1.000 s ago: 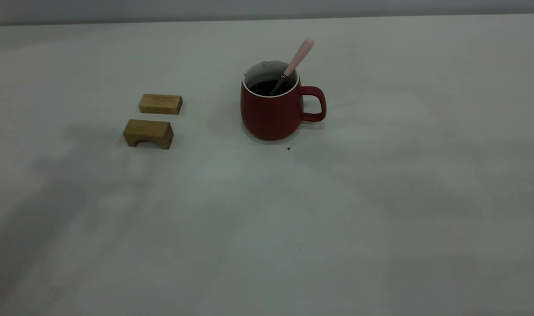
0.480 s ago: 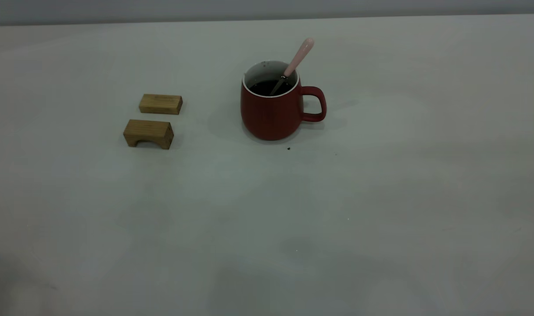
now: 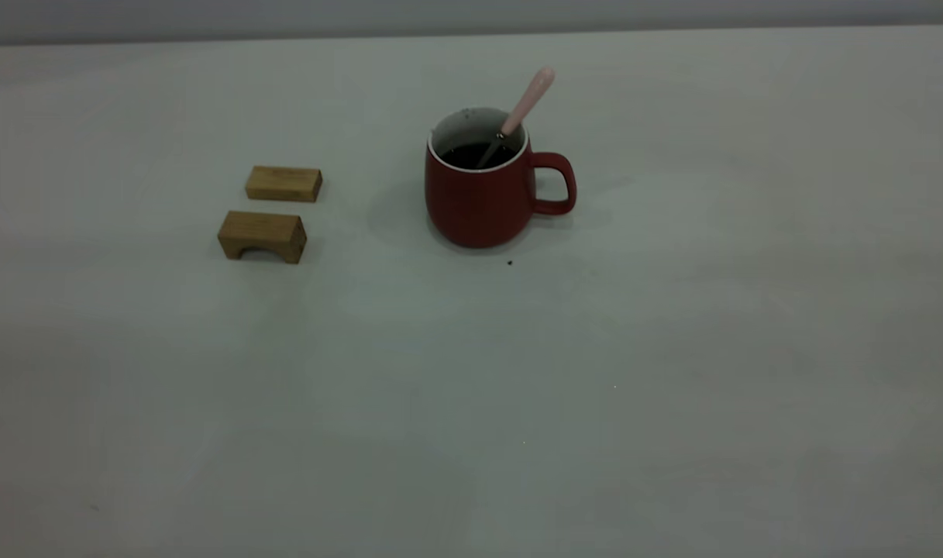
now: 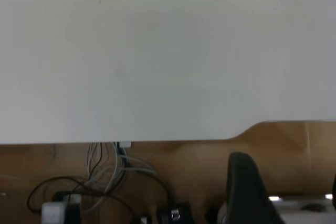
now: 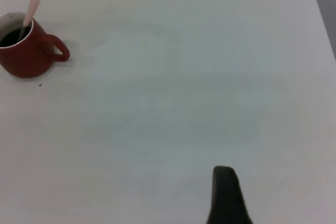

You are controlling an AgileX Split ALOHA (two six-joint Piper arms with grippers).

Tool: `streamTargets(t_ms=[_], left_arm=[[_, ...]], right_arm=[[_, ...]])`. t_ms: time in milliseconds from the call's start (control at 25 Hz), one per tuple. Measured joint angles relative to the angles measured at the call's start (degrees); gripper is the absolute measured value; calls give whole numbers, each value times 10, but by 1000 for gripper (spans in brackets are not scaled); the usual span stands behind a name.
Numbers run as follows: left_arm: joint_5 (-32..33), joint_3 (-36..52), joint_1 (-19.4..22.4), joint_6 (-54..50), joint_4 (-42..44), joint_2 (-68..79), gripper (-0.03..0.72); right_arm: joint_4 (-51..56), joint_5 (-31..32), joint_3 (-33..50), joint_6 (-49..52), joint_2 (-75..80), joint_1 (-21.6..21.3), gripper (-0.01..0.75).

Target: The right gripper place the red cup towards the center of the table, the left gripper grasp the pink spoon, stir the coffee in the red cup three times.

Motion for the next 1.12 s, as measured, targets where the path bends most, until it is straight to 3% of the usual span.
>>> streamTargets(t_ms=[240, 480, 1120], left_arm=[[-15, 20, 34, 0, -1, -104, 459], [-15, 21, 37, 0, -1, -169, 459], [-15, 21, 37, -1, -1, -174, 459]], right_arm=[[0, 0, 0, 0, 0, 0, 555], [0, 0, 0, 0, 0, 0, 555], [0, 0, 0, 0, 0, 0, 555]])
